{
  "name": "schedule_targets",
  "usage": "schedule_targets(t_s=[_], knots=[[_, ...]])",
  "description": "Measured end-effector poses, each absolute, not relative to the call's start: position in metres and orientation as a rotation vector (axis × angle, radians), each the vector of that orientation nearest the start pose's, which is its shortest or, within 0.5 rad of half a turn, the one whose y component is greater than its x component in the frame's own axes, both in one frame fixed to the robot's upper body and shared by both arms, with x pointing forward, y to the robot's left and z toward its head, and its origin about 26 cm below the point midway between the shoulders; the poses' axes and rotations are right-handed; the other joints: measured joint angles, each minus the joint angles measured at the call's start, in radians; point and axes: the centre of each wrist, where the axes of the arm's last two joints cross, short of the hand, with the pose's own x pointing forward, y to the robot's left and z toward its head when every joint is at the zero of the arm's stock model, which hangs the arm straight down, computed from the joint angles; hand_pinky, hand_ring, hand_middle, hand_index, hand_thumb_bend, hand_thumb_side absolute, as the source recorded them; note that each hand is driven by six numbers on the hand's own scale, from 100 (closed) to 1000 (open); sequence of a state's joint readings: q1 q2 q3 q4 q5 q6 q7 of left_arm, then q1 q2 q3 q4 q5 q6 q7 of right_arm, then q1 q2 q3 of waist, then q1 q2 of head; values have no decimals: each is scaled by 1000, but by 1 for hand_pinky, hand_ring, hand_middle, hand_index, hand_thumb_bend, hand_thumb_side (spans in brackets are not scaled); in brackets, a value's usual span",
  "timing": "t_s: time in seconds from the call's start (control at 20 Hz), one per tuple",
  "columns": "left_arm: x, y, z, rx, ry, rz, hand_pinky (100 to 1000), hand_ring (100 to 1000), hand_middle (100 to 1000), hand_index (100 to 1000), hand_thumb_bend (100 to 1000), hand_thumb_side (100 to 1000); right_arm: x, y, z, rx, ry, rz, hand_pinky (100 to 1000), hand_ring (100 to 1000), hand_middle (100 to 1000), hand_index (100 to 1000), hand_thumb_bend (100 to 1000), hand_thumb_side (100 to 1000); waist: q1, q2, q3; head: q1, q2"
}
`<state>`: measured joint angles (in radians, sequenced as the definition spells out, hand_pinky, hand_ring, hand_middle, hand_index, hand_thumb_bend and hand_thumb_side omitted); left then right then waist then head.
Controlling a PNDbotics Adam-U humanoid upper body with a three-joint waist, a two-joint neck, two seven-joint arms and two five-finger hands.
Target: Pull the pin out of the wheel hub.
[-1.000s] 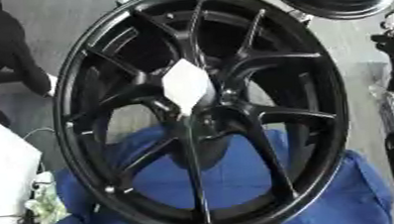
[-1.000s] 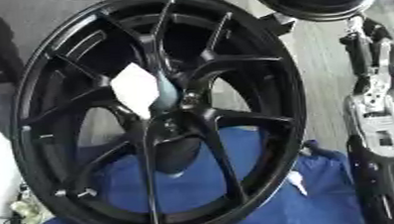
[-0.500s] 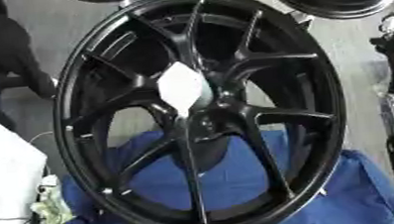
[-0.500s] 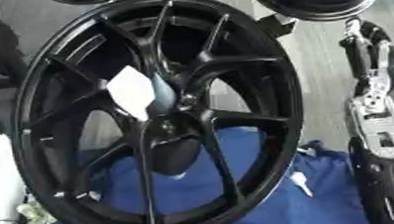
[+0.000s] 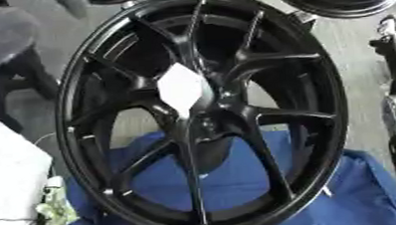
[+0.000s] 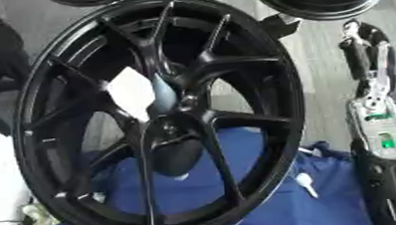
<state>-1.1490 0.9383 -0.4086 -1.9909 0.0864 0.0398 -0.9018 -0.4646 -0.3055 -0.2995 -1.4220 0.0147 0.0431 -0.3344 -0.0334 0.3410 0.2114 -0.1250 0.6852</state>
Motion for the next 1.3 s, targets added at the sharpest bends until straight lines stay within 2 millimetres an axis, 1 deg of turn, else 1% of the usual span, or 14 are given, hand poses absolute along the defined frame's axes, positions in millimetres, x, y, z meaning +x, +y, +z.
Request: schedule_targets(t_s=[0.2, 0.3, 0.45, 0.6, 0.7, 0.75, 0.8, 0.85, 0.9, 1.05, 1.1, 1.2, 1.3], knots=[[263, 165, 416, -351, 1942, 2702, 792, 783, 756, 810, 100, 822, 378, -356, 134, -593, -1861, -309, 785, 666, 693, 770, 100, 658, 0, -1, 1, -1, 1], [260, 155, 416, -351, 1909, 2698, 795, 785, 761, 814, 100, 826, 377, -356, 133, -594, -1856, -305, 785, 666, 693, 770, 100, 658, 0, -1, 3, -1, 4], [258, 142, 413, -356, 1872, 2707, 791, 783, 762, 826, 100, 830, 377, -356, 132, -595, -1853, -302, 785, 666, 693, 770, 100, 659, 0, -2, 4, 0, 7], [257, 132, 410, -357, 1852, 2723, 790, 781, 761, 829, 100, 794, 377, -356, 132, -596, -1852, -298, 785, 667, 693, 770, 100, 660, 0, -2, 4, 0, 7], [256, 128, 407, -356, 1851, 2738, 803, 787, 765, 844, 113, 646, 377, -355, 131, -594, -1852, -291, 785, 667, 693, 770, 100, 661, 0, -2, 4, 0, 7], [256, 126, 406, -359, 1850, 2745, 805, 788, 763, 844, 155, 585, 377, -355, 131, -593, -1852, -289, 785, 667, 694, 770, 100, 662, 0, -2, 3, 0, 7], [256, 124, 405, -368, 1848, 2751, 811, 787, 757, 839, 230, 465, 377, -355, 131, -592, -1851, -285, 785, 667, 694, 770, 100, 662, 0, -2, 3, 0, 8], [256, 123, 404, -381, 1846, 2754, 820, 791, 758, 835, 294, 375, 378, -354, 131, -590, -1850, -281, 785, 667, 694, 770, 100, 662, 0, -2, 2, 0, 8], [256, 122, 403, -400, 1845, 2755, 824, 793, 761, 834, 320, 336, 378, -354, 131, -588, -1849, -277, 785, 667, 694, 770, 100, 663, 0, -2, 2, 0, 8], [257, 120, 400, -457, 1841, 2751, 839, 796, 757, 825, 442, 121, 378, -353, 130, -585, -1848, -271, 785, 667, 694, 770, 100, 664, 0, -2, 0, 0, 8], [258, 120, 398, -478, 1839, 2753, 841, 797, 754, 827, 478, 100, 378, -353, 130, -583, -1848, -268, 785, 667, 694, 770, 100, 664, 0, -2, 0, 0, 8], [259, 119, 395, -514, 1833, 2756, 845, 799, 754, 828, 516, 100, 379, -352, 131, -579, -1849, -263, 785, 667, 694, 770, 100, 665, -1, -2, -1, 0, 8], [260, 118, 392, -551, 1825, 2756, 844, 797, 748, 826, 528, 100, 379, -352, 131, -578, -1852, -262, 785, 667, 694, 770, 100, 665, -1, -2, -2, 0, 8]])
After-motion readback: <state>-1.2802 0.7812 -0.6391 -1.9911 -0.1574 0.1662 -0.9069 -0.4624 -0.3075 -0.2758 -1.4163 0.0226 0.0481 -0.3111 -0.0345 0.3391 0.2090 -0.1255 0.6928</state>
